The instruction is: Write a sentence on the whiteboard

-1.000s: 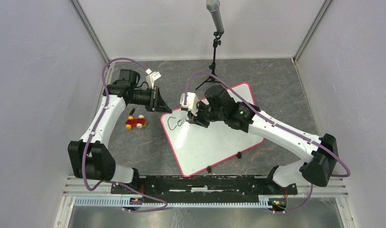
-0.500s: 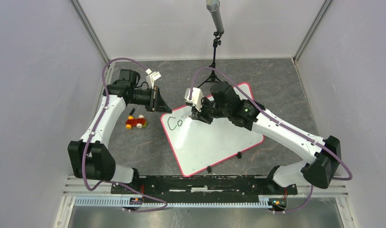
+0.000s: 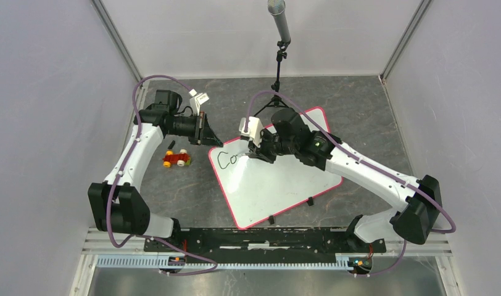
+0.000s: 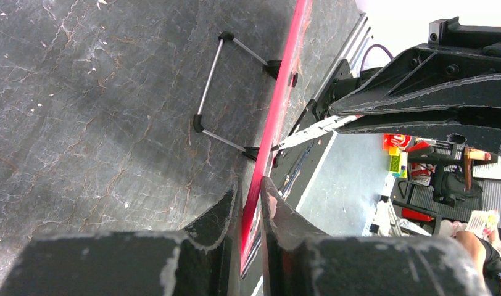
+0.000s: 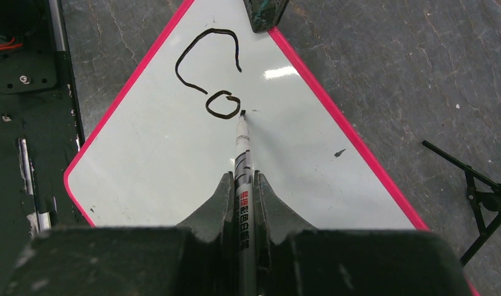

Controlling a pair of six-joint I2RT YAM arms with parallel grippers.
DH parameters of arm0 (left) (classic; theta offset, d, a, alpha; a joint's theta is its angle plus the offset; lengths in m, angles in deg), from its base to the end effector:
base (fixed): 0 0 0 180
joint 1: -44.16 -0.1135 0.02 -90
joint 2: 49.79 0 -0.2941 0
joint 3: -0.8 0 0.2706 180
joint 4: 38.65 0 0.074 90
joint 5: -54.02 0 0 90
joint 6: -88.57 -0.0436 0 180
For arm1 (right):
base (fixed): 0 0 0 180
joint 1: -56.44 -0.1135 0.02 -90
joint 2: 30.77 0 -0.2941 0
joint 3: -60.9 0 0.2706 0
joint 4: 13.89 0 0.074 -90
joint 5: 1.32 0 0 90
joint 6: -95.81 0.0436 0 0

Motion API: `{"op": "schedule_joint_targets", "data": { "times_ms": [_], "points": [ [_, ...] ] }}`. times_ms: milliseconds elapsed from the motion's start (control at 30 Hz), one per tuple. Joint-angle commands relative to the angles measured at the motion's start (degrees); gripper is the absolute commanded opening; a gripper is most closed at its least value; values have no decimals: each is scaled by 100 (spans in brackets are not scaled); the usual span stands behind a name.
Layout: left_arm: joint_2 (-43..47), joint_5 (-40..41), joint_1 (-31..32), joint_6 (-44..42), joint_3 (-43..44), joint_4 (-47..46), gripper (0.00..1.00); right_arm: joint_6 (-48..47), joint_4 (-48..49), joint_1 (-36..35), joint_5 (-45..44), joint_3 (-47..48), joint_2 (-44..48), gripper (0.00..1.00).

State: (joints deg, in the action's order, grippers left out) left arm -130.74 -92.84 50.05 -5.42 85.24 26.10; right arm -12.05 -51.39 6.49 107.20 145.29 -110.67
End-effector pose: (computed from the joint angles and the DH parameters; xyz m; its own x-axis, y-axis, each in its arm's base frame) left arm 0.2856 -0.0662 0.3346 -0.8383 0.1247 -0.5308 0.5162 0.4950 -0.6989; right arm 0.2049 0.2653 0.3614 -0.0585 -0.5215 -0.8512 -0.9615 0.2588 -0.0925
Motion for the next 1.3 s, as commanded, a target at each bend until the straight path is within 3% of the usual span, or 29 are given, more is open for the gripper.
{"op": "schedule_joint_targets", "data": {
  "times_ms": [0, 600, 1267],
  "points": [
    [17, 50, 88, -307, 176, 36, 2, -25, 170, 107, -217, -38, 69, 0],
    [-9, 61, 88, -305, 199, 38, 2, -48, 36, 11, 16, -558, 267, 0],
    [-36, 72, 97, -304, 204, 36, 3, -191, -85, 443, -120, 110, 108, 0]
  ]
}}
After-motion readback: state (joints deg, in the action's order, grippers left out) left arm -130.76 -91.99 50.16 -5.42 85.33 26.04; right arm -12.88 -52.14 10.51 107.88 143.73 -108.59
